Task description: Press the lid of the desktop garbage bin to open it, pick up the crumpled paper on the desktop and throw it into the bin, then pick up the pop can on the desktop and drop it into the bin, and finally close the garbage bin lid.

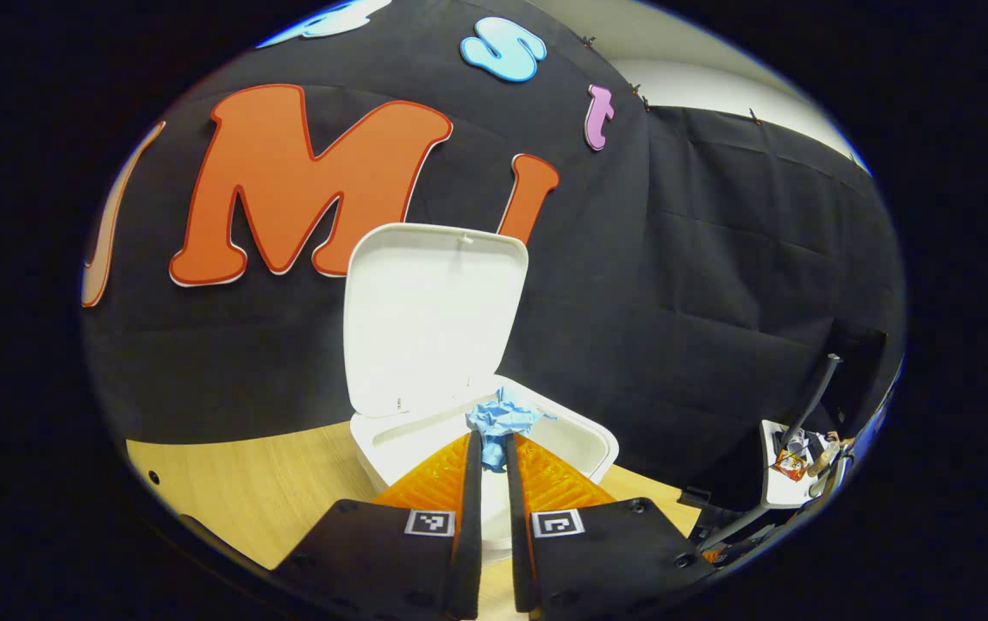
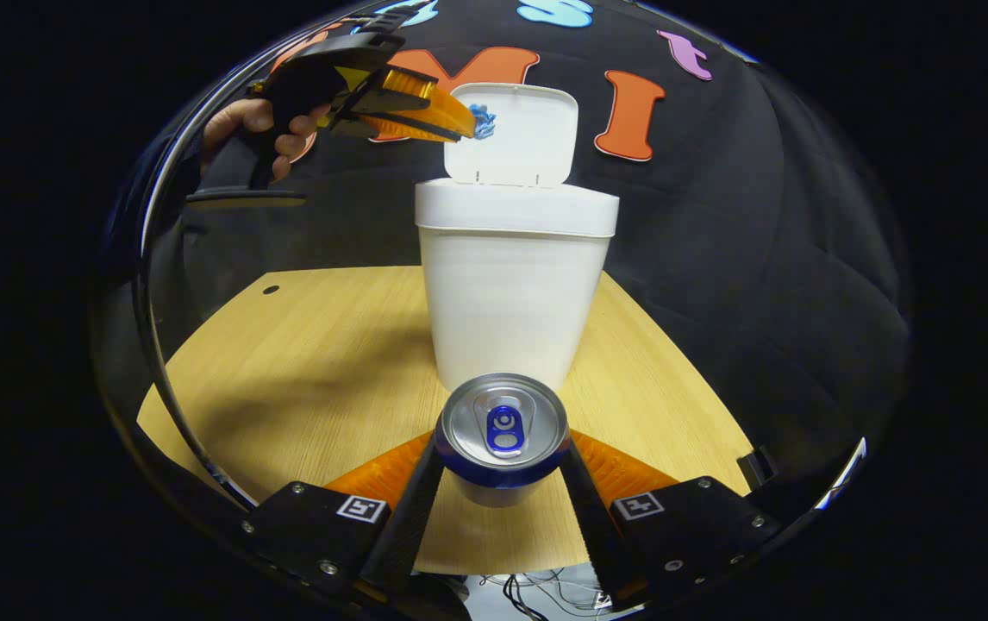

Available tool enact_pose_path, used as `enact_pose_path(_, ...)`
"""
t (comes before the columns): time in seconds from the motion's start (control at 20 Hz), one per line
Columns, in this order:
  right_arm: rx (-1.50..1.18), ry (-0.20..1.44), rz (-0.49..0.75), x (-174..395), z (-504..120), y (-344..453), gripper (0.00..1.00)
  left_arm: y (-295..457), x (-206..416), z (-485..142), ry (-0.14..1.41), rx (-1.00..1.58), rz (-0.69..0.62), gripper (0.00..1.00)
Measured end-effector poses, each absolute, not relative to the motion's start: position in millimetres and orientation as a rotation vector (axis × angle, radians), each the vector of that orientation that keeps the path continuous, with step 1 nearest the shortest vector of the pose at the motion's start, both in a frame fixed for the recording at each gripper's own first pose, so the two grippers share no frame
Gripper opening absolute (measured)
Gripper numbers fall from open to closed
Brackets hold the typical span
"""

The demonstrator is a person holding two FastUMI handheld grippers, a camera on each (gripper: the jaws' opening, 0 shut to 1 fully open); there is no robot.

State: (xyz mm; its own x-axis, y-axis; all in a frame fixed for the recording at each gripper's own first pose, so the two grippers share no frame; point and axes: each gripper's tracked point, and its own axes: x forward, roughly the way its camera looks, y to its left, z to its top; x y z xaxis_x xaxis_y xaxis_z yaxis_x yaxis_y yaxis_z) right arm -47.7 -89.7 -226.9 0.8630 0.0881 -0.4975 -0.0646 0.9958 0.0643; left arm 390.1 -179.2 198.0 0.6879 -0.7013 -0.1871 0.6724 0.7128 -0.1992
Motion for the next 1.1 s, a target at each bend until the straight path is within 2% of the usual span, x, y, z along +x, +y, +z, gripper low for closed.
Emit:
enact_pose_path(0.05,0.049,0.521,0.073,-46,-227,-93,0.81,-181,393,195,0.267,-0.114,-0.767,0.22)
enact_pose_path(0.1,0.055,0.518,0.070,-45,-226,-95,0.76,-185,395,187,0.276,-0.110,-0.770,0.26)
enact_pose_path(0.15,0.060,0.516,0.066,-44,-226,-97,0.76,-185,392,184,0.277,-0.111,-0.776,0.33)
enact_pose_path(0.2,0.067,0.514,0.065,-42,-225,-98,0.81,-185,391,184,0.274,-0.109,-0.780,0.40)
enact_pose_path(0.25,0.068,0.512,0.064,-40,-224,-100,0.81,-183,393,181,0.269,-0.108,-0.777,0.60)
enact_pose_path(0.3,0.063,0.506,0.061,-38,-221,-102,0.81,-181,393,182,0.261,-0.113,-0.775,0.67)
enact_pose_path(0.35,0.056,0.500,0.062,-36,-217,-103,0.76,-176,390,180,0.254,-0.123,-0.775,0.73)
enact_pose_path(0.4,0.048,0.492,0.060,-33,-213,-104,0.81,-172,388,181,0.249,-0.133,-0.778,0.74)
enact_pose_path(0.5,0.031,0.494,0.063,-27,-209,-106,0.81,-161,385,178,0.235,-0.123,-0.771,0.89)
enact_pose_path(0.55,0.024,0.485,0.067,-23,-204,-105,0.76,-151,384,175,0.223,-0.106,-0.755,0.95)
enact_pose_path(0.6,0.016,0.477,0.073,-21,-198,-104,0.81,-143,382,175,0.209,-0.092,-0.741,0.95)
enact_pose_path(1.1,-0.062,0.349,0.107,6,-95,-116,0.81,-27,340,134,0.189,-0.083,-0.581,0.96)
